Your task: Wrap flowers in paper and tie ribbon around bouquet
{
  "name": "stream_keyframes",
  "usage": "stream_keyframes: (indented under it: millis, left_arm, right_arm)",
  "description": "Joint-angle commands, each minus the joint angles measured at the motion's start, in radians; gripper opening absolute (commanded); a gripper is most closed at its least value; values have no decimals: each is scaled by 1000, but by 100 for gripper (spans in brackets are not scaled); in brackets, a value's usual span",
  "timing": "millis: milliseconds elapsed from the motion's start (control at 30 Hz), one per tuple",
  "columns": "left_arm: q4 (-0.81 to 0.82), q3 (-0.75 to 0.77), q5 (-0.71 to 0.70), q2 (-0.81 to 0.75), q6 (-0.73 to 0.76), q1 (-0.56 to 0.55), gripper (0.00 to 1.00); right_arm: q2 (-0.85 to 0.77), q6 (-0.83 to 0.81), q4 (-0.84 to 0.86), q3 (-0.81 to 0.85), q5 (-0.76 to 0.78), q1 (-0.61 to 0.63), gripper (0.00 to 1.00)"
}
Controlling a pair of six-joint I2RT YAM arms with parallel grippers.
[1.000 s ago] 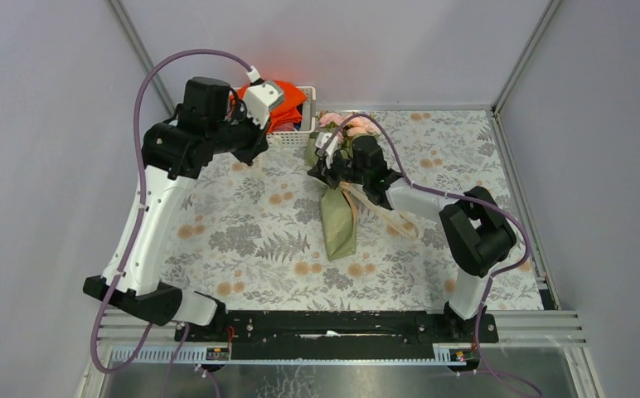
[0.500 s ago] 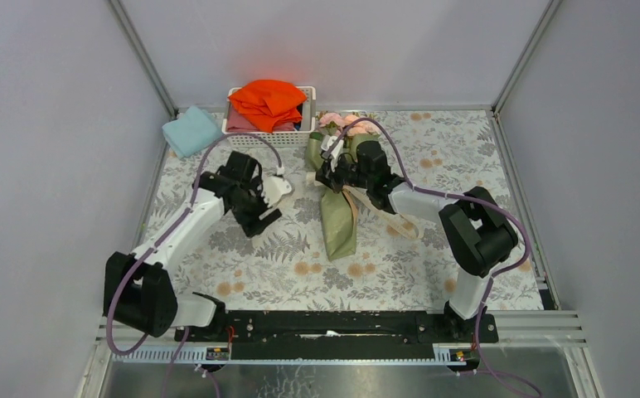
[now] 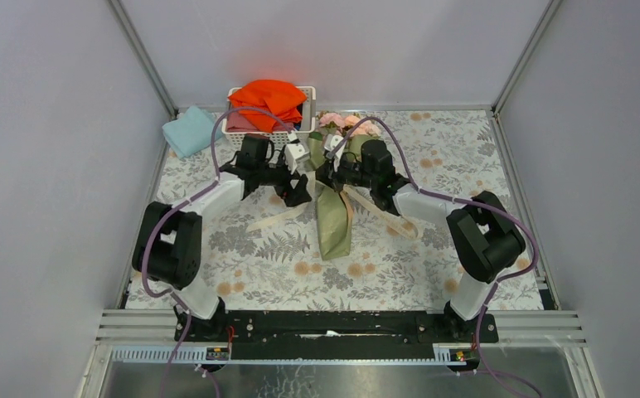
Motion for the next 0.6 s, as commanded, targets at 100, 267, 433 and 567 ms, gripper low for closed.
stream_keyframes:
  millis: [100,267,433,567]
  left_arm:
    - [685,-107,152,79,-376,15,84]
    - [943,-200,196,162,-513,16,77]
    - [1158,-231,211,227,-678,17,67]
    - [1311,-246,203,250,-812,15,51]
  right_arm:
    - [-20,22,71,2,-85,-23,0]
    - [2,46,93,2,-121,-38,0]
    - [15,70,109,11,-148,-45,0]
    - [24,81,108,16,-154,-45,0]
